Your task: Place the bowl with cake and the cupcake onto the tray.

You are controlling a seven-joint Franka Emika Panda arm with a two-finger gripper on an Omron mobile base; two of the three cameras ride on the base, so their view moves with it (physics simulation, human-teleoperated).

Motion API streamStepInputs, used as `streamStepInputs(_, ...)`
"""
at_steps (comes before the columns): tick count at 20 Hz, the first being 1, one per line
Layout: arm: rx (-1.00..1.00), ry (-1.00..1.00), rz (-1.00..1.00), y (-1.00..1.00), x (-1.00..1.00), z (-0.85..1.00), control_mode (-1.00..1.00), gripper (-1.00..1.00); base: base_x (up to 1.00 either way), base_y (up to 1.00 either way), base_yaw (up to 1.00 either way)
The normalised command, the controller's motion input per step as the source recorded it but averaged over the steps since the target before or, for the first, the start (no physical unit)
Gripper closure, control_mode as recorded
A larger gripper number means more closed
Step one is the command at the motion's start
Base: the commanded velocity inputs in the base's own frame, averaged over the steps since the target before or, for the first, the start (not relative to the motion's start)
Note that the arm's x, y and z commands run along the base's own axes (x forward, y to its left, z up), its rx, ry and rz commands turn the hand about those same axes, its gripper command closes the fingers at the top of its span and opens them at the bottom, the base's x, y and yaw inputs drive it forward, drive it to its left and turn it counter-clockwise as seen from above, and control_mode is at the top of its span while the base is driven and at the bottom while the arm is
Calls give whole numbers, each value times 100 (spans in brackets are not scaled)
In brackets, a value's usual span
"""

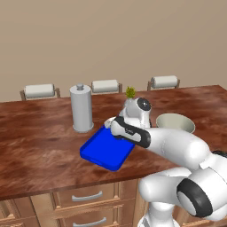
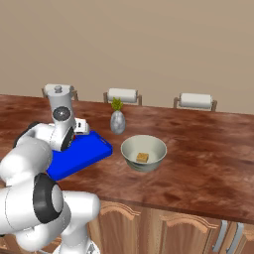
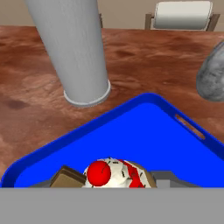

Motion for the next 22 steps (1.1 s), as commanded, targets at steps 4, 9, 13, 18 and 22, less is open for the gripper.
streamStepInputs(4, -3, 0, 0, -35, 6, -11, -100, 100, 0, 0, 0)
streamStepInputs(9, -1, 0, 0, -34, 20, -16, -100, 100, 0, 0, 0)
streamStepInputs(13, 0, 3, 0, -26, 25, -27, -100, 100, 0, 0, 0)
streamStepInputs(18, 0, 3, 0, -15, 20, -32, -100, 100, 0, 0, 0)
streamStepInputs(22, 0, 2, 0, 0, 4, -35, -100, 100, 0, 0, 0)
